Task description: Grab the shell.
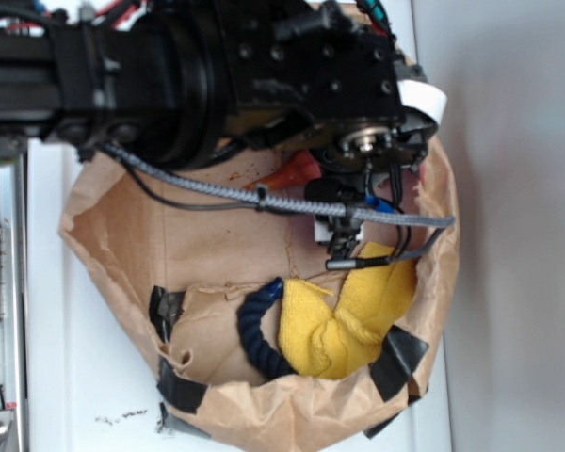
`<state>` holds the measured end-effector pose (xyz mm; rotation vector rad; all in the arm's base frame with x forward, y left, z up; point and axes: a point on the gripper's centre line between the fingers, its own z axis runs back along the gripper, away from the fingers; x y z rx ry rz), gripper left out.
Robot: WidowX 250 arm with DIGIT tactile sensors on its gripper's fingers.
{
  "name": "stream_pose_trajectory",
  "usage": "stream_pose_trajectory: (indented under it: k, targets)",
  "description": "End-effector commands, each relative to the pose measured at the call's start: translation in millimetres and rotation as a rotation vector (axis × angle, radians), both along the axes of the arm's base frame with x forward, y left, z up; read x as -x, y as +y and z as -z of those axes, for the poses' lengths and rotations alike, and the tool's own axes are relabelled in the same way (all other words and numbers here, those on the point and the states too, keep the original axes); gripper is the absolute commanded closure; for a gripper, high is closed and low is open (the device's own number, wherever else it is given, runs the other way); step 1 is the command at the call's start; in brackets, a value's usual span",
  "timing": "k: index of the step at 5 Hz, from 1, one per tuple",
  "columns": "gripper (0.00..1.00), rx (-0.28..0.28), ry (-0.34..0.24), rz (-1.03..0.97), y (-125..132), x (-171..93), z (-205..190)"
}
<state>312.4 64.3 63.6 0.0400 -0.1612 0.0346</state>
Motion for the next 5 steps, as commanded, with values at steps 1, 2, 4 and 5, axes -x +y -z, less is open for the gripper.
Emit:
stream_pose_trajectory:
  k: [1,2,4,5]
  targets:
    - [0.0,-0.081,-0.031,-0.028,1.3,-9.7,5.2]
    - [0.0,-0.086,-0.022,-0.01,-4.2,-5.7,12.5]
    - [0.08,-0.115,-0.024,0.015,-16.2,4.5,31.2]
    - [1.0,-0.105,-0.018,-0.02,-14.7,1.1,29.3]
